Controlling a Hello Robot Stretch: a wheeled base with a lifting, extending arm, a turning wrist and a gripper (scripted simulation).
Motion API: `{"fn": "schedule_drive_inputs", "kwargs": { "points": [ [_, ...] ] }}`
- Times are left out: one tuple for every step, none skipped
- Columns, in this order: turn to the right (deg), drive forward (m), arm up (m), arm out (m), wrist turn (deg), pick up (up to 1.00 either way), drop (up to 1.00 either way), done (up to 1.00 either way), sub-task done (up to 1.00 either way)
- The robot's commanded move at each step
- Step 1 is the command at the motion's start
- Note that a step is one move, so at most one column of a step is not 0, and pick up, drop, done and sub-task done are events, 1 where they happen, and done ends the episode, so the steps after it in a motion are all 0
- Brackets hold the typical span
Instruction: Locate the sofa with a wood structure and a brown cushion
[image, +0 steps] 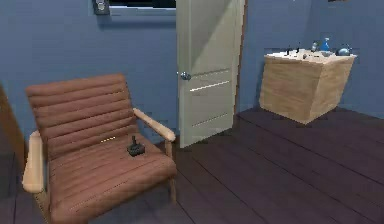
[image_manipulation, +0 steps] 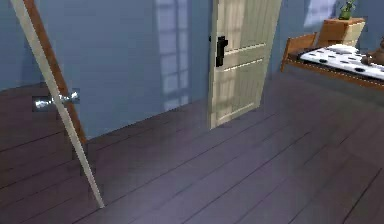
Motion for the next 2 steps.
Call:
{"fn": "schedule_drive_inputs", "kwargs": {
  "points": [
    [45.0,0.00,0.00,0.00,0.0,0.00,0.00,0.00,0.00],
    [6.0,0.00,0.00,0.00,0.0,0.00,0.00,0.00,0.00]
  ]
}}
